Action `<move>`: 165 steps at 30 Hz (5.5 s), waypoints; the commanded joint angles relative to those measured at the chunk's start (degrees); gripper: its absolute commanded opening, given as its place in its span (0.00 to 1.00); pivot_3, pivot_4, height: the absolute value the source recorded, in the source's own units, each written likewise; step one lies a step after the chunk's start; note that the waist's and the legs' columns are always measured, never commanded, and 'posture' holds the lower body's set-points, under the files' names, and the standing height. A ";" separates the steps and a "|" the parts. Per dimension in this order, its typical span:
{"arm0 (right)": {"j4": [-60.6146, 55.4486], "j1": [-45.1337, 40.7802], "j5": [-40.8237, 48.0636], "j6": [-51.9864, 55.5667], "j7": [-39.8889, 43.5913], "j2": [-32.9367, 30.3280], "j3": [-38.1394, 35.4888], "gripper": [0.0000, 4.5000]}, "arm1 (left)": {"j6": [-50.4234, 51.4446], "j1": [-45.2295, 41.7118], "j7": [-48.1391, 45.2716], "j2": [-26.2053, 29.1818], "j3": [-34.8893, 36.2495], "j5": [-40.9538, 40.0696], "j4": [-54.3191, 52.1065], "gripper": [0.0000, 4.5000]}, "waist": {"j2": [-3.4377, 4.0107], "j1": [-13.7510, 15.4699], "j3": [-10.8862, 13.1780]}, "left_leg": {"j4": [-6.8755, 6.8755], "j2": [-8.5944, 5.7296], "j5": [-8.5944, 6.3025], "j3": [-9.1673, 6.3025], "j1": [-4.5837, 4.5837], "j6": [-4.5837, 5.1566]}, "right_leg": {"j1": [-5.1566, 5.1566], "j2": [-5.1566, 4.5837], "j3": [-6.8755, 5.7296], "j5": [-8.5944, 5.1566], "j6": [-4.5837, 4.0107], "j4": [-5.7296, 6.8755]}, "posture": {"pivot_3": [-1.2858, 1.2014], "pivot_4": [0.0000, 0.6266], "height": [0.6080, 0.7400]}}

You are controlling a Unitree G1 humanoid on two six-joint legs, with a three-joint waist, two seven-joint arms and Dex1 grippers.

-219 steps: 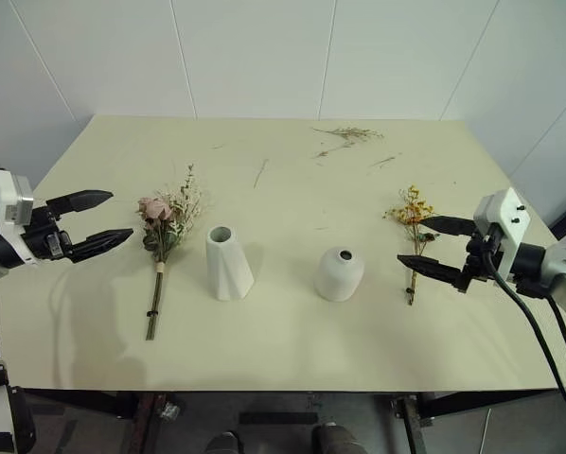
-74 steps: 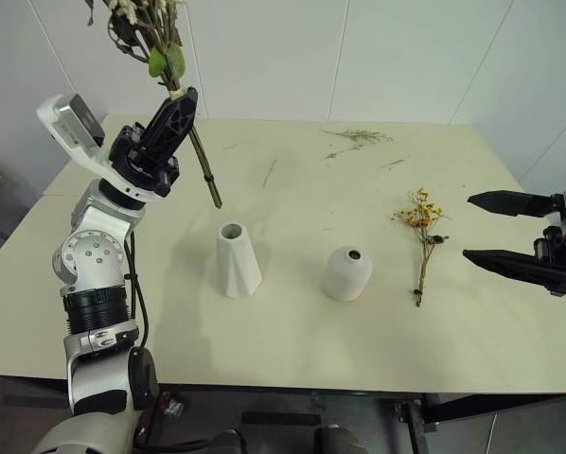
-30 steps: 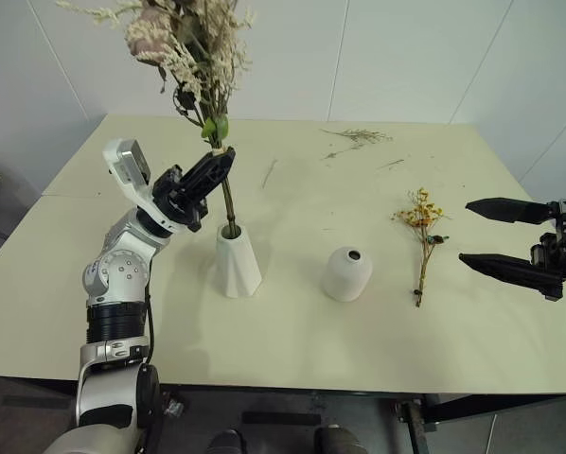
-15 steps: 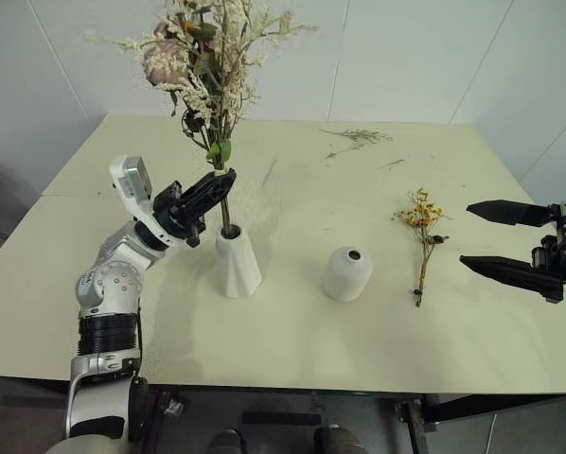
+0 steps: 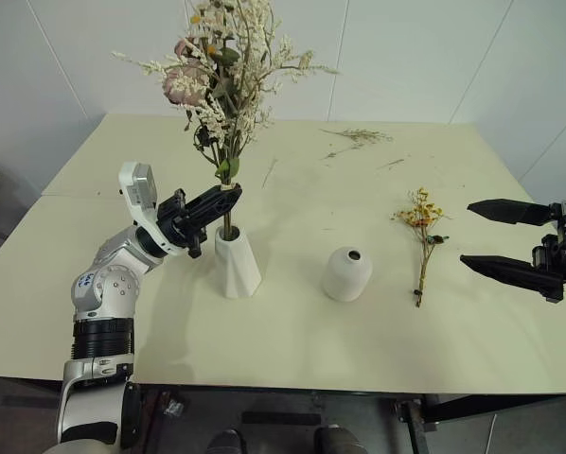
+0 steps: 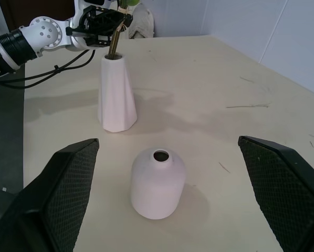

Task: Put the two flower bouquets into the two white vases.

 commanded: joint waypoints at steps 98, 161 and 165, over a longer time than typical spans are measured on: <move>27.07 -28.07 -36.88 23.00 -48.15 22.21 26.50 1.00 | 12.51 25.82 7.13 25.03 18.44 -17.10 -41.78 0.99 | 0.14 -1.67 0.10 | -0.69 0.07 0.01 0.09 0.03 -0.01 | -0.25 0.00 0.01 -0.16 -0.27 -0.23 | 0.52 0.24 1.00; -6.47 -11.16 -15.32 -20.87 -40.76 46.63 22.09 0.01 | 9.39 19.69 -2.68 24.81 14.45 -18.05 -31.52 1.00 | 0.18 -1.62 0.12 | -0.79 0.11 0.02 0.07 0.10 -0.03 | -0.23 0.00 -0.03 -0.18 -0.31 -0.13 | 0.52 0.24 1.00; -6.44 -9.60 -15.28 -21.45 -40.33 46.96 22.82 0.01 | 9.68 19.92 -2.60 24.95 14.59 -18.31 -31.72 1.00 | 0.18 -1.65 0.12 | -0.80 0.11 0.02 0.07 0.11 -0.03 | -0.24 0.00 -0.03 -0.18 -0.31 -0.13 | 0.52 0.24 1.00</move>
